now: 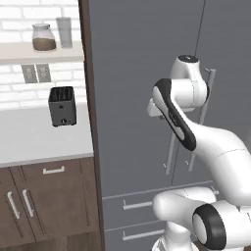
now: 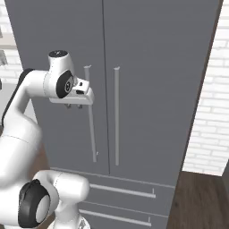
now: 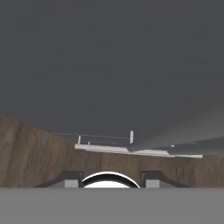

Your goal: Take the strawberry from the fridge and place it on top of the pancake, located on the dining counter.

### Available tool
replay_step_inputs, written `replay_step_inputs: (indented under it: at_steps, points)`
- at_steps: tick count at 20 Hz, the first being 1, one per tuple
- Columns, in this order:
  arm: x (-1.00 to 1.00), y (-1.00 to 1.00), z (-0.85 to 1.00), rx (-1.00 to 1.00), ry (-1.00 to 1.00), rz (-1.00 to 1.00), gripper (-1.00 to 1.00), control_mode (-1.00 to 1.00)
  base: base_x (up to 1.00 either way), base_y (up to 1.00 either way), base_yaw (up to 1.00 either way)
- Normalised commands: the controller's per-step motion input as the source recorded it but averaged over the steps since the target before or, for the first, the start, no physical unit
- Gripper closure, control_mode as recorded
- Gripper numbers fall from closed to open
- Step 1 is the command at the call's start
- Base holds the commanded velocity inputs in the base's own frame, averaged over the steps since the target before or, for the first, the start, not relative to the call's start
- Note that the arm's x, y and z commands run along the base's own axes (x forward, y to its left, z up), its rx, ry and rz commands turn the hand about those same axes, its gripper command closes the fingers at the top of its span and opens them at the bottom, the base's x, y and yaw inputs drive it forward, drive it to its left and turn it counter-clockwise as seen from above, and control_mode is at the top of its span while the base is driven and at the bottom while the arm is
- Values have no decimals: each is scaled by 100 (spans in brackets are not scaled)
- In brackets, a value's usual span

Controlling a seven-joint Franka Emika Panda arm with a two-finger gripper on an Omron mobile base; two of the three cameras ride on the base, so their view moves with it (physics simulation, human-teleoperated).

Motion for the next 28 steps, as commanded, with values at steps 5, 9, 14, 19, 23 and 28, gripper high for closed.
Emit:
replay_step_inputs:
  at_steps: [5, 9, 14, 19, 23, 28]
  points:
    - [-1, 0, 0, 0, 0, 0, -100, 100, -30, -13, -1]
    - [0, 0, 0, 0, 0, 0, -100, 100, -82, -63, -6]
    - [0, 0, 0, 0, 0, 0, -100, 100, -71, -24, -4]
    - [0, 0, 0, 0, 0, 0, -100, 100, -12, -2, 0]
    - [0, 0, 0, 0, 0, 0, -100, 100, 0, -19, 1]
    - [0, 0, 0, 0, 0, 0, -100, 100, 0, -38, 0]
